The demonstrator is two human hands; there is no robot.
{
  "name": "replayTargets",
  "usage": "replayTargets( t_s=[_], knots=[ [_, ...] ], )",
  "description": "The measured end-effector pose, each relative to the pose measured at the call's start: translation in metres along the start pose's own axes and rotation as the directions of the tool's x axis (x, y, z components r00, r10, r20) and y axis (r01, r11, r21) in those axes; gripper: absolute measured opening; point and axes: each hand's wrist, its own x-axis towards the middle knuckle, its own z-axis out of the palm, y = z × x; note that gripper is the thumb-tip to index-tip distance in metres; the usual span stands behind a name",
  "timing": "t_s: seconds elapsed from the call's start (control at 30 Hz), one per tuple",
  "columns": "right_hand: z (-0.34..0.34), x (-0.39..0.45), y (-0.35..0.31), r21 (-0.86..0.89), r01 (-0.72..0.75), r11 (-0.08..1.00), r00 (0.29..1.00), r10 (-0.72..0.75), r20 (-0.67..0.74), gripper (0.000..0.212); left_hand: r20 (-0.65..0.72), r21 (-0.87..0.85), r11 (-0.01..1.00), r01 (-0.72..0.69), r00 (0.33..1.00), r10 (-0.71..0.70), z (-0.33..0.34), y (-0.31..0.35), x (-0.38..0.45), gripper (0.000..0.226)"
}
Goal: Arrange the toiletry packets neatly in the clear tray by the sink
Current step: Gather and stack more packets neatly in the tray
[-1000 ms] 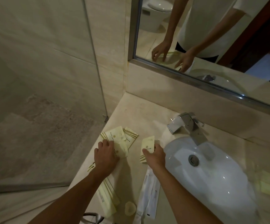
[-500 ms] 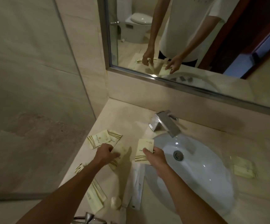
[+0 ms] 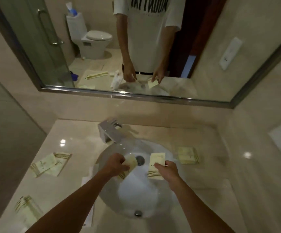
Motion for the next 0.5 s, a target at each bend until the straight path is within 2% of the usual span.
replayTargets(
  t_s=[0.3, 0.5],
  knots=[
    [-0.132, 0.035, 0.053, 0.160, -0.031, 0.987, 0.983, 0.059, -0.175, 0.032, 0.107, 0.042, 0.993, -0.107, 0.989, 0.102, 0.082, 0.124, 0.008, 0.012],
    [-0.172, 0.042, 0.077, 0.259, -0.062, 0.964, 0.952, 0.136, -0.275, 0.032, 0.170, 0.105, 0.980, -0.170, 0.974, 0.150, 0.115, 0.170, 0.011, 0.023]
  ],
)
